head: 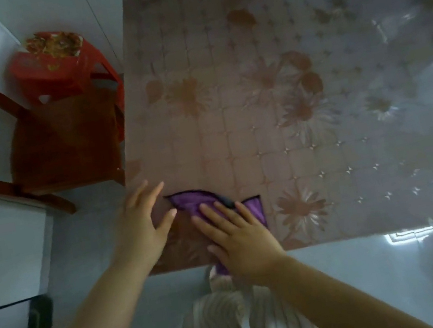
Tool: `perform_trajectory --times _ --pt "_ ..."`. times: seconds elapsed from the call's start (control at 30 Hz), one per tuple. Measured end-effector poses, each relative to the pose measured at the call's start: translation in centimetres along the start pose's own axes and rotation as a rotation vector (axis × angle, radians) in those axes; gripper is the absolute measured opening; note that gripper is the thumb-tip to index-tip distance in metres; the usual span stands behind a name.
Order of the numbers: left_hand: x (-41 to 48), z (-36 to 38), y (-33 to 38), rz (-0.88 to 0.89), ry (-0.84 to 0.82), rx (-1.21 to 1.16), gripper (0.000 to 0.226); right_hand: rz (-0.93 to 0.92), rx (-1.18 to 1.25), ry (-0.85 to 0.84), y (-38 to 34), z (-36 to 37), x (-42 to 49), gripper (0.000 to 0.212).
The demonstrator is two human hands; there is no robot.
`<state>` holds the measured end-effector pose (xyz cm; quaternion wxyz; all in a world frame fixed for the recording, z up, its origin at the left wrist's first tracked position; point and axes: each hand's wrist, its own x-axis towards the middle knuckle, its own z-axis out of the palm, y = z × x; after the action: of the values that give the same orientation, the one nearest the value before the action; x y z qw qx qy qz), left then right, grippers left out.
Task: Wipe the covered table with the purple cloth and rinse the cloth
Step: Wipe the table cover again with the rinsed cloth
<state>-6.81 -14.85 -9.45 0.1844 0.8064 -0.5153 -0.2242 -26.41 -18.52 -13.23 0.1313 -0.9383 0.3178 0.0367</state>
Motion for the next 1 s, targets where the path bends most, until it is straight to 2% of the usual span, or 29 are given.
perform_trajectory --times 0.1,0.17,0.23,0.3,0.4,0.47,0.53,0.6,0.67,0.8,0.9,1.0 --pt "-0.6 1.3 1.6 0.084 -0.082 0.071 0.057 0.417 -0.005 0.025 9.4 -1.5 -4.5 0.060" --pt "-1.3 1.8 2.5 0.126 -0.068 0.105 0.056 0.712 0.074 0.002 13.5 -3.2 -4.5 0.061" --pt "-1.9 1.8 2.9 0.115 -0.054 0.102 0.059 0.829 0.129 0.014 14.0 -3.8 -1.2 0.061" --pt "-2.4 1.6 2.6 0.071 -0.047 0.068 0.064 0.683 0.137 0.031 10.8 -3.7 3.7 0.065" --pt "-2.7 0.9 2.2 0.045 0.021 0.055 0.061 0.204 0.166 -0.066 2.0 -2.7 8.9 0.068" --pt "-2.5 0.2 2.6 0.010 0.052 0.058 0.062 -0.053 0.109 -0.165 -3.3 -2.1 8.7 0.073" --pt "-2.0 0.1 3.6 0.014 0.066 0.079 0.061 -0.183 0.088 -0.175 -4.6 -1.7 7.2 0.070" --pt "-1.6 0.6 5.0 0.034 0.064 0.113 0.060 -0.187 0.147 -0.106 -1.6 -1.6 5.9 0.057" --pt "-1.3 2.0 6.8 0.078 0.032 0.125 0.059 -0.050 0.182 -0.015 4.6 -2.1 4.7 0.053" --pt "-0.8 6.9 12.1 0.181 -0.059 0.139 0.060 0.410 0.078 0.111 22.3 -5.1 -0.6 0.053" --pt "-0.3 11.4 17.2 0.248 -0.123 0.177 0.062 0.713 0.061 0.159 35.5 -6.5 -10.3 0.058" --pt "-0.2 15.4 23.0 0.246 -0.141 0.138 0.067 0.997 0.089 0.176 42.7 -7.2 -19.7 0.065"
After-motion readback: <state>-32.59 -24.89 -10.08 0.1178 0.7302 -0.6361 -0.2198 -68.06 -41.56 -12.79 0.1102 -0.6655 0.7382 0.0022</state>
